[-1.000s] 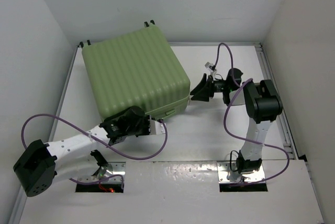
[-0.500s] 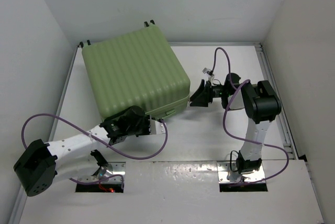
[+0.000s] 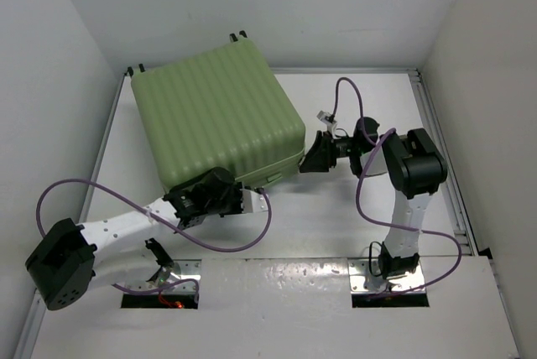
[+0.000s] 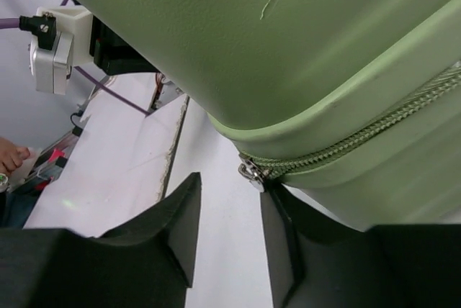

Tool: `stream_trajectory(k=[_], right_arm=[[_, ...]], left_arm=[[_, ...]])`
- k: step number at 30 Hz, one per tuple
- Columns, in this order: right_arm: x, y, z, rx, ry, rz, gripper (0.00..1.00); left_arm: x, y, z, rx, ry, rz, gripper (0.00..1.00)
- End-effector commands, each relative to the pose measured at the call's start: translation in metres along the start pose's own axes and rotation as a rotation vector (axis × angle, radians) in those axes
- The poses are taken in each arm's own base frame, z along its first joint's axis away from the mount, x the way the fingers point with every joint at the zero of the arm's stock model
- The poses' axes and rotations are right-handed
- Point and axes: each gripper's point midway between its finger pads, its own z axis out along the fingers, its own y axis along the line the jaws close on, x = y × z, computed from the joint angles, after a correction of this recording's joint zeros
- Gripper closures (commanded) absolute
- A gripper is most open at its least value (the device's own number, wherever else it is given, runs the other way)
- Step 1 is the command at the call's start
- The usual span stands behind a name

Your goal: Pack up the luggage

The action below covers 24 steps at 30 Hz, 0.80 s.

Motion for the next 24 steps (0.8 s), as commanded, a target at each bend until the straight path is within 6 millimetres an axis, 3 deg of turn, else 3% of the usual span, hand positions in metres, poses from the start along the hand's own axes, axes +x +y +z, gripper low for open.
stream_trajectory(k=[1, 8, 13, 19, 20, 21, 24], right_arm=[[-0.002, 0.019, 0.001, -0.144, 0.104, -0.193, 0.63], [-0.003, 0.016, 0.001, -0.13, 0.095, -0.162, 0.72], [-0.011, 0.008, -0.005, -0.088, 0.065, -0.124, 0.63], [-0.016, 0.007, -0.005, -0.071, 0.051, -0.131, 0.8], [-0.018, 0.006, -0.004, -0.062, 0.045, -0.125, 0.91], [-0.02, 0.006, -0.003, -0.058, 0.041, -0.128, 0.96], [-0.024, 0.004, -0.003, -0.036, 0.024, -0.105, 1.0]], left_arm=[[0.019, -0.006, 0.006, 0.043, 0.063, 0.059, 1.0], [0.019, -0.004, 0.002, 0.023, 0.057, 0.041, 1.0], [0.017, -0.006, 0.002, 0.029, 0.051, 0.032, 1.0], [0.017, -0.006, 0.002, 0.029, 0.051, 0.032, 1.0], [0.017, -0.006, 0.002, 0.029, 0.051, 0.032, 1.0], [0.017, -0.006, 0.002, 0.029, 0.051, 0.023, 1.0], [0.017, -0.006, 0.002, 0.029, 0.051, 0.023, 1.0]])
